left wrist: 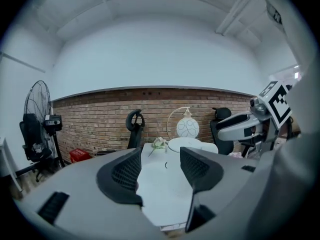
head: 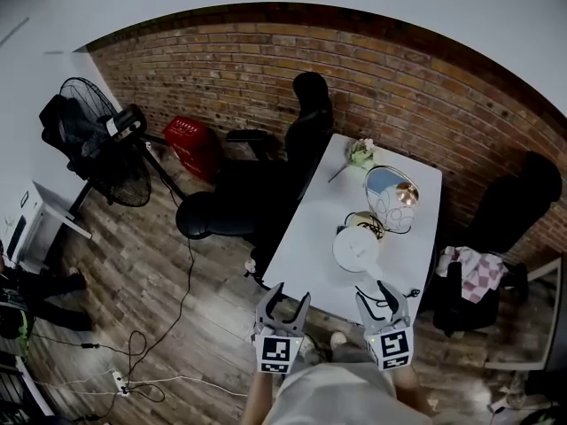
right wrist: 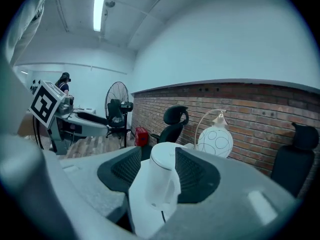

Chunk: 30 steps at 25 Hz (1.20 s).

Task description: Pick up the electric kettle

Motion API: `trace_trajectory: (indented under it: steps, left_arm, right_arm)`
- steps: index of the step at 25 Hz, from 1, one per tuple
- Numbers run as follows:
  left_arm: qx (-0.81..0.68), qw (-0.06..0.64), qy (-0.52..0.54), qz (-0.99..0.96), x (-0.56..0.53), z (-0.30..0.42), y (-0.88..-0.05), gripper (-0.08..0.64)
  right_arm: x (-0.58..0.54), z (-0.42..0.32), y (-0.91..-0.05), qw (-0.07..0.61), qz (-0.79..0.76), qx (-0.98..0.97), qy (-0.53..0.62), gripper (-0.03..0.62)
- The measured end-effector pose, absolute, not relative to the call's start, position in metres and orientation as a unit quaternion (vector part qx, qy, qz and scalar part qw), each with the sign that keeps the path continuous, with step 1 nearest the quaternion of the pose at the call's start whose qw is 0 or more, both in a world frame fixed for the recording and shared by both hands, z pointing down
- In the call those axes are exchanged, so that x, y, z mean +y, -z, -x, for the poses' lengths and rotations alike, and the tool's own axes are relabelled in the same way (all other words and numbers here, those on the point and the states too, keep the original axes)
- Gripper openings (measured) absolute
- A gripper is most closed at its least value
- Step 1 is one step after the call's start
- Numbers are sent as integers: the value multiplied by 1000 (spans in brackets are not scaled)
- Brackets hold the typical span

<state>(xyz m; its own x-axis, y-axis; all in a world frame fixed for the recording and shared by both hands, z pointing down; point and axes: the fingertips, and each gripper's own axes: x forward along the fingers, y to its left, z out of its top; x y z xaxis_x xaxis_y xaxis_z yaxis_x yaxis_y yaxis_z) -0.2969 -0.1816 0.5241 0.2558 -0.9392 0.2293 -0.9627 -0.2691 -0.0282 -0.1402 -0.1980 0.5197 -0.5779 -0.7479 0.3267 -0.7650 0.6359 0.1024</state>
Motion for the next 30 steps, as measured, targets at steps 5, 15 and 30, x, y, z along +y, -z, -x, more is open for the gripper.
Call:
trace_trajectory:
  steps: [5,15,30]
  left_arm:
    - [-580,73,-115,-803,-200,284,-543,245]
    - [-544,82,-133,-824,-233,253,-576,247]
    - [-502,114,-144,-845,-251,224,-617,304]
  right_arm:
    - [-206,119,-532,189,-448,-873,-25,209]
    - [-230,100,-558,191,-438,-878,-15,209]
    - [-240,89,-584,202,-434,-876,-56,222]
